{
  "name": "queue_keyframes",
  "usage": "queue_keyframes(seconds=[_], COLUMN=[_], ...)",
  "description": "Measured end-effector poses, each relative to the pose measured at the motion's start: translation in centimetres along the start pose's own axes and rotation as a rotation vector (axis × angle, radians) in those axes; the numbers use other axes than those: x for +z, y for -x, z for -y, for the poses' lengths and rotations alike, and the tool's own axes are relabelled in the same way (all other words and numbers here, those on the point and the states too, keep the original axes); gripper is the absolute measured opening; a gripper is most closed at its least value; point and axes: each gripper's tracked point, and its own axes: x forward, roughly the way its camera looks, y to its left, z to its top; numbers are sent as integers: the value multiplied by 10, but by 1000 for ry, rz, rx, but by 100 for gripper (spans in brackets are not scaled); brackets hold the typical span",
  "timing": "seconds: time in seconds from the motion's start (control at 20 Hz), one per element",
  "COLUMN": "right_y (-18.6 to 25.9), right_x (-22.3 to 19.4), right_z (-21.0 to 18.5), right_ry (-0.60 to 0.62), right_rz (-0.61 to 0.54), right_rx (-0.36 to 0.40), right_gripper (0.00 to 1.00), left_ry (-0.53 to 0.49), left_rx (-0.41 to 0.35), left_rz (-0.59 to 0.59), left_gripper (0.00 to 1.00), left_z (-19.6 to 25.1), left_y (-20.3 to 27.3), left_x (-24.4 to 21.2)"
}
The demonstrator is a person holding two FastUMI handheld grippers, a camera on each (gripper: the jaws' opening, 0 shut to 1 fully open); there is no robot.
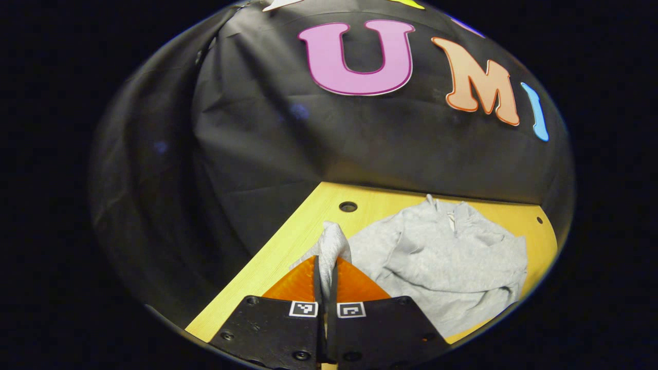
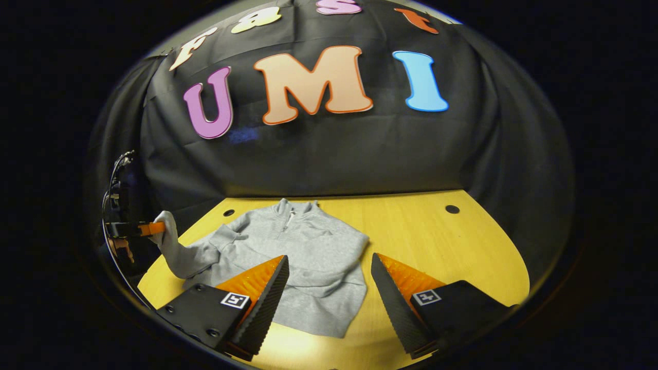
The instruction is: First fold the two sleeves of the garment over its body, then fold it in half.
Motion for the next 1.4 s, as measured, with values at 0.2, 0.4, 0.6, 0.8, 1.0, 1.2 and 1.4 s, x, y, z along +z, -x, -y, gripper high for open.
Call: queue_keyframes(seconds=[0.2,0.4,0.6,0.8,1.0,1.2,1.4], right_y=[15,32,47,71,89,101,107], right_x=[-6,-12,-20,-30,-45,-59,-65], right_z=[39,69,90,118,141,160,166], right_ry=[-52,-73,-77,-80,-88,-101,-84], right_rz=[-3,-1,-7,-15,-24,-42,-49], right_rx=[-63,-110,-142,-174,-208,-233,-233], right_gripper=[96,96,96,96,96,96,99], left_ry=[-33,-74,-115,-148,-195,-214,-243], left_rx=[-66,-161,-259,-342,-412,-470,-487], left_rz=[33,61,74,77,64,20,-35], left_gripper=[0,0,0,0,0,0,0], left_z=[45,110,180,245,306,355,391], left_y=[-10,-14,-13,-12,-11,-13,-22], left_x=[25,40,47,48,37,16,-14])
